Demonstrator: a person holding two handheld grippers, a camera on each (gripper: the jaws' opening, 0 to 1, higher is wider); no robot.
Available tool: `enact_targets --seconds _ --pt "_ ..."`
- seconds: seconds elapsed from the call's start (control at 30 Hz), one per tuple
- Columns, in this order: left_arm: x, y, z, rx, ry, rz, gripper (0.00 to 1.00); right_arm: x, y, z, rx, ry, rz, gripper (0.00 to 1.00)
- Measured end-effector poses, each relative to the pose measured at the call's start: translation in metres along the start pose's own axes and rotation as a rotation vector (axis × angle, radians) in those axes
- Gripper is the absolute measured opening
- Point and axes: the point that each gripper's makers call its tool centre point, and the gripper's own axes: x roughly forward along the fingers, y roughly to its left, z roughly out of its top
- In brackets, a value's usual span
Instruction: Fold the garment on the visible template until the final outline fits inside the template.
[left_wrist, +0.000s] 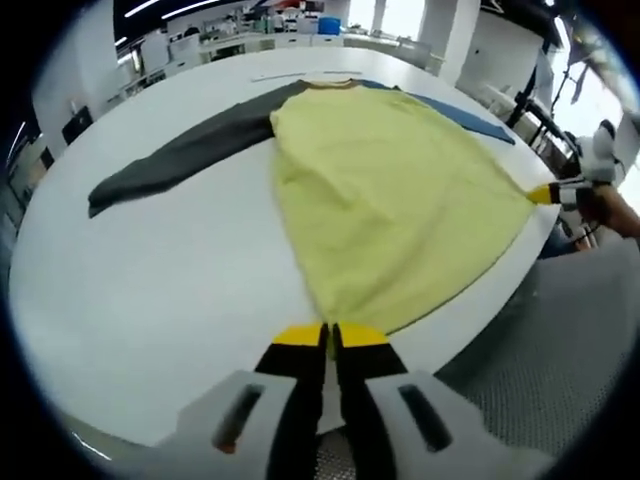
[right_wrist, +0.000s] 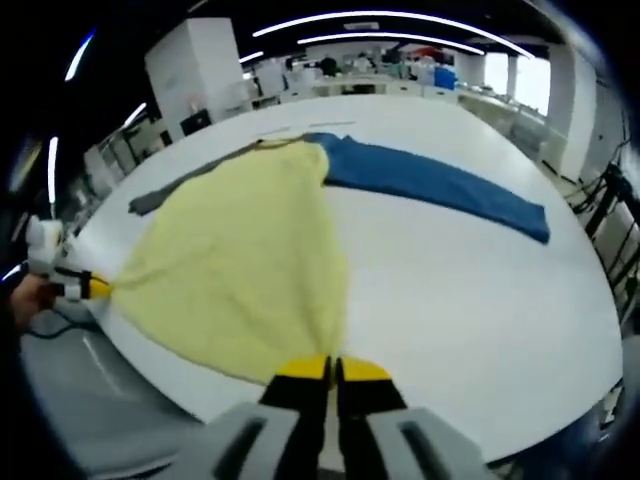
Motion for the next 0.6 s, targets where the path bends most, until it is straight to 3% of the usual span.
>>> enact_targets --seconds 0.17,0.33,0.43,0.6 --pt "-0.001 0.001 0.000 0.072 0.013 -0.002 0.05 -0.001 0.005 0.002 -0.043 0.002 0.035 0.01" --pt "-0.007 0.016 0.013 0.124 -0.039 0.036 0.20 -0.006 0.000 0.020 -0.069 -0.060 0.038 0.22" --pt "-0.014 0.024 0.034 0.110 -0.122 0.050 0.28 -0.010 -0.004 0.037 -0.100 -0.108 0.036 0.31" --pt "-0.018 0.036 0.055 0.063 -0.218 0.042 0.44 -0.007 -0.006 0.058 -0.137 -0.155 0.056 0.51"
